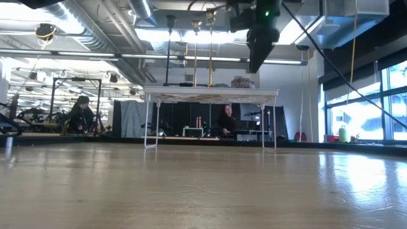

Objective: Pick & Place candle stick holders
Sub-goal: Put the pink patterned scented candle on the shelf

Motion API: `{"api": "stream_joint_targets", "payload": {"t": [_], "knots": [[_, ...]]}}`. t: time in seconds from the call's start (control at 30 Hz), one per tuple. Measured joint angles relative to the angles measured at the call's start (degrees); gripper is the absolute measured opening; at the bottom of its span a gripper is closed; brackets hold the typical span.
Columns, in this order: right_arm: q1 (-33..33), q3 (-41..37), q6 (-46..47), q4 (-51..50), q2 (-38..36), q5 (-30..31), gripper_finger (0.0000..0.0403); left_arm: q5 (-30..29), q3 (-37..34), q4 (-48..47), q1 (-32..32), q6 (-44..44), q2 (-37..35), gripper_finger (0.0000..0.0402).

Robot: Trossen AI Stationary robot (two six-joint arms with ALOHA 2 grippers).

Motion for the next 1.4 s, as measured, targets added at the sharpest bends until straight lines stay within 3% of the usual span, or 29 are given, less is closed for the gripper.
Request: {"api": "stream_joint_targets", "payload": {"t": [0.27,0.5,0.6,0.7,1.0,1.27,1.4], "knots": [[2.42,0.01,11.97,-2.58,-7.21,-11.12,0.0395,-0.42,0.0,0.21,0.0,1.69,0.0,0.0113],[7.06,0.03,28.68,-2.42,-12.35,-28.0,0.0395,-0.37,0.0,0.26,0.0,3.7,0.0,0.0113],[10.27,0.03,34.78,-2.42,-13.0,-32.34,0.0395,-0.35,0.0,0.34,0.0,5.06,0.0,0.0113],[14.87,0.02,40.92,-2.98,-13.01,-32.68,0.0395,-0.18,0.0,0.37,0.0,6.34,0.0,0.0113],[32.06,-0.04,47.76,-2.97,-12.69,-32.79,0.0395,2.92,0.0,0.37,0.0,9.07,0.0,0.0113],[44.29,0.0,61.25,7.84,-12.22,-27.57,0.0395,5.53,0.0,0.37,0.0,11.02,0.0,0.0113],[48.5,0.0,69.09,-0.64,-9.57,-24.2,0.0395,6.7,0.0,0.37,0.0,11.02,0.0,0.0113]]}}
